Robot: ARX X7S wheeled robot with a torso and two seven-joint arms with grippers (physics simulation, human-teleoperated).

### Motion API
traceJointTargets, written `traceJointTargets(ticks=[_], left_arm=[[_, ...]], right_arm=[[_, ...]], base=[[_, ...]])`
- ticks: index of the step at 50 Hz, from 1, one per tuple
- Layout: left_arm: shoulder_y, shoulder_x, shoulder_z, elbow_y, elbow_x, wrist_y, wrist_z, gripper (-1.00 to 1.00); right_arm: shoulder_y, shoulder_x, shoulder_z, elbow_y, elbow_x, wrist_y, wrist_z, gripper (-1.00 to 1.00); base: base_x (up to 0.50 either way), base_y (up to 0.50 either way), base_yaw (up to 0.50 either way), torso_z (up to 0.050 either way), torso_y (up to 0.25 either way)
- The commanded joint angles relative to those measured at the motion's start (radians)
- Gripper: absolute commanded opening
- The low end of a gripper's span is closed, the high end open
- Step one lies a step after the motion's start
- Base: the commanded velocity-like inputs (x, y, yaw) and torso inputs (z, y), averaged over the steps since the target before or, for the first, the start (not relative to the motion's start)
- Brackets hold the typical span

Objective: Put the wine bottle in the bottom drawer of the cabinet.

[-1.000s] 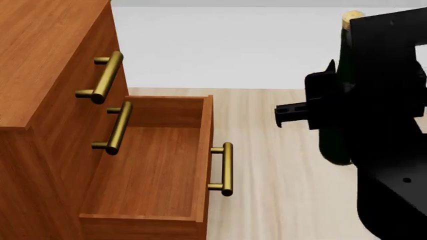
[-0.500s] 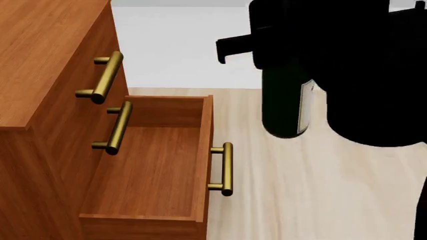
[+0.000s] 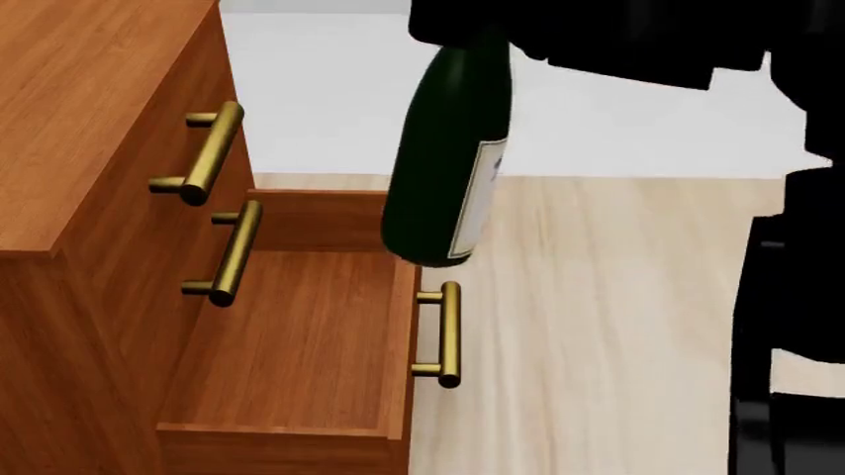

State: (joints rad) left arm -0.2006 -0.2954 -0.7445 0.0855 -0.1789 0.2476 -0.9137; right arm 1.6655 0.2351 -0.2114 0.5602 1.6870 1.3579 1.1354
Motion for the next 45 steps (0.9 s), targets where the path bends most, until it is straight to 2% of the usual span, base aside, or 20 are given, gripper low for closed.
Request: traceJointTargets(ticks=[1,3,4,8,10,12,17,21,23,25,26,29,35,37,45], left_arm=[[-0.013,-0.003,0.001,-0.071,0.005,0.057,0.012,1.00],[-0.013,-0.003,0.000,-0.079,0.004,0.065,0.014,1.00],[-0.014,-0.011,0.002,-0.028,0.004,0.010,0.001,1.00],[-0.013,-0.003,0.001,-0.076,0.007,0.062,0.011,1.00],[-0.016,-0.018,0.004,0.013,0.003,-0.037,-0.008,1.00],[-0.015,-0.019,0.004,0.025,0.005,-0.049,-0.013,1.00],[-0.008,-0.002,0.002,-0.054,0.009,0.046,0.006,1.00],[-0.010,-0.008,0.003,-0.018,0.009,0.005,-0.003,1.00],[-0.004,0.000,0.002,-0.041,0.011,0.038,0.002,1.00],[-0.013,-0.016,0.005,0.022,0.008,-0.040,-0.013,1.00],[-0.004,-0.001,0.003,-0.020,0.011,0.017,-0.003,1.00],[0.001,0.005,0.003,-0.023,0.013,0.028,-0.002,1.00],[0.007,0.008,0.003,0.000,0.009,0.013,-0.005,1.00],[0.010,0.010,0.003,0.005,0.009,0.013,-0.005,1.00],[0.014,0.011,0.004,0.028,0.005,-0.004,-0.008,1.00]], right_arm=[[0.068,-0.051,-0.010,0.205,-0.008,-0.052,-0.061,-1.00],[0.082,-0.060,-0.010,0.255,0.004,-0.041,-0.084,-1.00],[0.087,-0.064,-0.012,0.270,-0.006,-0.057,-0.097,-1.00],[0.112,-0.077,-0.027,0.335,-0.013,-0.047,-0.157,-1.00],[0.136,-0.083,-0.052,0.388,-0.041,-0.050,-0.223,-1.00],[0.161,-0.090,-0.084,0.454,-0.081,-0.062,-0.302,-1.00],[0.232,-0.116,-0.185,0.613,-0.189,-0.084,-0.518,-1.00],[0.293,-0.157,-0.262,0.745,-0.270,-0.097,-0.686,-1.00],[0.286,-0.161,-0.241,0.748,-0.269,-0.090,-0.672,-1.00],[0.280,-0.172,-0.227,0.748,-0.294,-0.078,-0.681,-1.00],[0.277,-0.177,-0.216,0.748,-0.312,-0.071,-0.684,-1.00],[0.261,-0.191,-0.141,0.748,-0.384,-0.050,-0.682,-1.00],[0.244,-0.234,0.087,0.748,-0.742,0.013,-0.783,-1.00],[0.242,-0.235,0.076,0.748,-0.741,0.010,-0.789,-1.00],[0.228,-0.235,-0.132,0.749,-0.490,-0.025,-0.763,-1.00]], base=[[0.00,0.00,0.00,0.000,0.000],[0.00,0.00,0.00,0.000,0.000],[0.00,0.00,0.00,0.000,0.000],[0.00,0.00,0.00,0.000,0.002],[0.00,0.00,0.00,0.005,0.000],[0.00,0.00,0.00,0.000,0.000],[0.00,0.00,0.00,0.000,0.000],[0.00,0.00,0.00,0.000,0.000],[0.00,0.00,0.00,0.000,0.000],[0.00,0.00,0.00,0.000,0.000],[0.00,0.00,0.00,0.000,0.000],[0.00,0.00,0.00,0.000,0.000],[0.00,0.00,0.00,0.000,0.002],[0.00,0.00,0.00,0.000,0.000],[0.00,0.00,0.00,0.000,0.000]])
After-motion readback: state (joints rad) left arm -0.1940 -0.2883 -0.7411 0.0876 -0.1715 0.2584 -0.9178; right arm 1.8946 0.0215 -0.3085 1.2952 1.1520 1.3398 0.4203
